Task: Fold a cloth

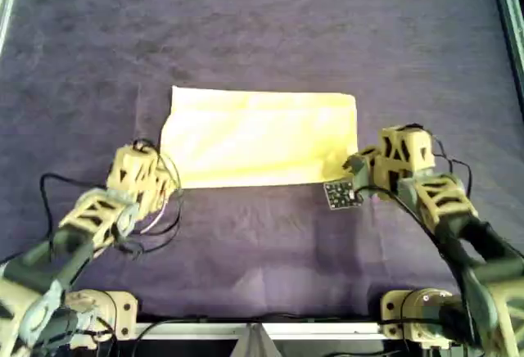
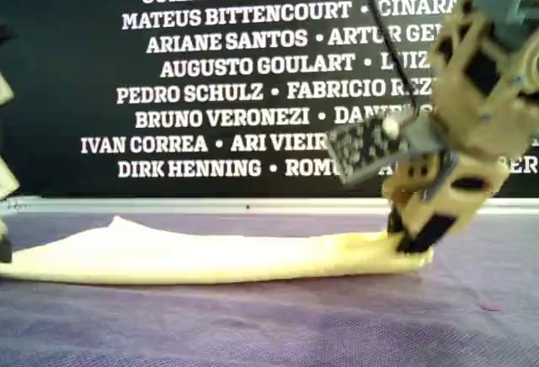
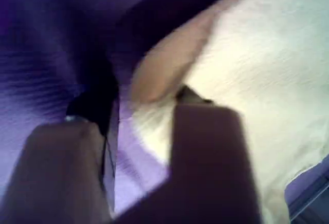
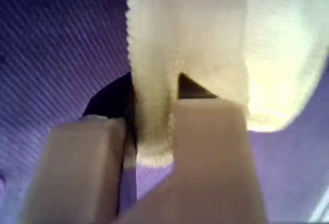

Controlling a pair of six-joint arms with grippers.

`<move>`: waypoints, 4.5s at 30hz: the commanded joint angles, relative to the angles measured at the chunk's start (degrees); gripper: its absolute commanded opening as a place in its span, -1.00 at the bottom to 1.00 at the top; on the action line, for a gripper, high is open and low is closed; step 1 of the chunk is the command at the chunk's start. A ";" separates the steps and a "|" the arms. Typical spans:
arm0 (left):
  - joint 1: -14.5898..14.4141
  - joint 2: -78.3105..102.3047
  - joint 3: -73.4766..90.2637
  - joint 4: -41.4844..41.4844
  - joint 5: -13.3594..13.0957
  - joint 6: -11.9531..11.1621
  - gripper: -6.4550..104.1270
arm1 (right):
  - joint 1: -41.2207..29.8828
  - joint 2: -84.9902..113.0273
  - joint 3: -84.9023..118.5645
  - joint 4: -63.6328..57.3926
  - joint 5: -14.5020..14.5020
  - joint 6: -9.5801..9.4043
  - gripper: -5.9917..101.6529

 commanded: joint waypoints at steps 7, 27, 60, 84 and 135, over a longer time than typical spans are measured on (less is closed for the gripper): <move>0.26 33.40 13.71 0.00 -1.05 0.35 0.55 | -0.53 27.33 12.39 1.05 0.44 0.18 -0.07; 12.48 68.99 31.55 0.00 -1.14 0.26 0.55 | -0.44 63.28 37.00 -0.18 0.53 0.35 -0.05; 16.52 68.99 31.55 0.00 -0.97 0.26 0.55 | -0.26 9.58 10.55 -0.35 0.53 0.26 0.41; 16.61 68.99 31.55 0.00 -1.05 0.26 0.55 | -0.44 -13.97 -9.76 -0.35 0.62 0.26 0.39; 15.91 68.99 31.55 0.00 -0.09 0.18 0.55 | 15.21 -26.10 -46.49 -0.18 0.53 1.05 -0.92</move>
